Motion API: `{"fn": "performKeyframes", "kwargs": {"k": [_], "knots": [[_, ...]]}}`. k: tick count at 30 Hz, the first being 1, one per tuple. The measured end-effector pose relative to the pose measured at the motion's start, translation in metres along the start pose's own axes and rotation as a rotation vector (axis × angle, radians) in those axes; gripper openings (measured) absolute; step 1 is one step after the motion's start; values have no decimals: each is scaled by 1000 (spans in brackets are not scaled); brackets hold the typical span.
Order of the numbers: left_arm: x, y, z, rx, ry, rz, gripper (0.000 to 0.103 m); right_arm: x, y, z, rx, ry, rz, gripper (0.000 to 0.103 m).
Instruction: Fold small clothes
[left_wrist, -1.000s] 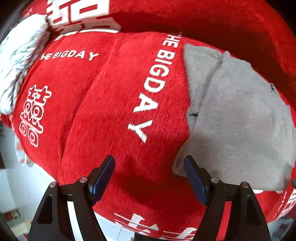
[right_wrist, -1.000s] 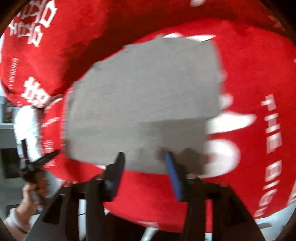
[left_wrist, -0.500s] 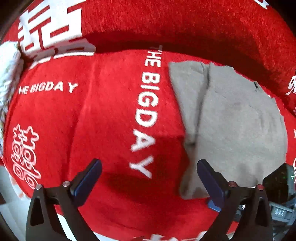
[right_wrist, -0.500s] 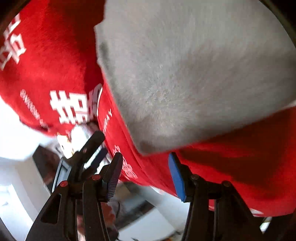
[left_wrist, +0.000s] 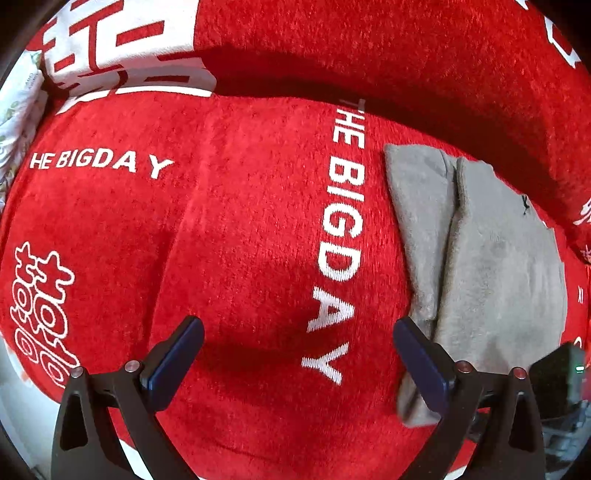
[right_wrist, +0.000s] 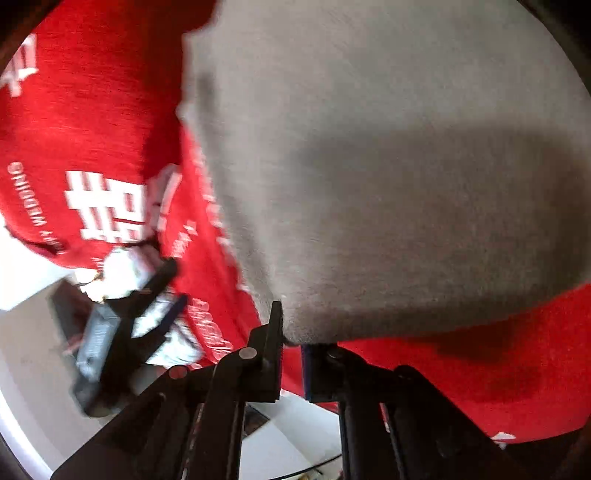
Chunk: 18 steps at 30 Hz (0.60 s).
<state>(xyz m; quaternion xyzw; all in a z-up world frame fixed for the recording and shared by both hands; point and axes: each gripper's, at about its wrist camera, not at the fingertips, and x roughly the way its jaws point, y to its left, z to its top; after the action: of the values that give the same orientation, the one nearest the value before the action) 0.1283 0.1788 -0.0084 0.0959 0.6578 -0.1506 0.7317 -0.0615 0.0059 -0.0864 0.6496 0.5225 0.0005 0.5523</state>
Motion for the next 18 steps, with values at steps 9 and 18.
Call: {"fn": "performKeyframes", "kwargs": {"k": [9, 18], "knots": [[3, -10, -5, 44, 0, -6, 103, 1, 10, -16, -97, 115, -104, 25], [12, -27, 3, 134, 23, -8, 103, -33, 7, -29, -150, 53, -180, 57]]}}
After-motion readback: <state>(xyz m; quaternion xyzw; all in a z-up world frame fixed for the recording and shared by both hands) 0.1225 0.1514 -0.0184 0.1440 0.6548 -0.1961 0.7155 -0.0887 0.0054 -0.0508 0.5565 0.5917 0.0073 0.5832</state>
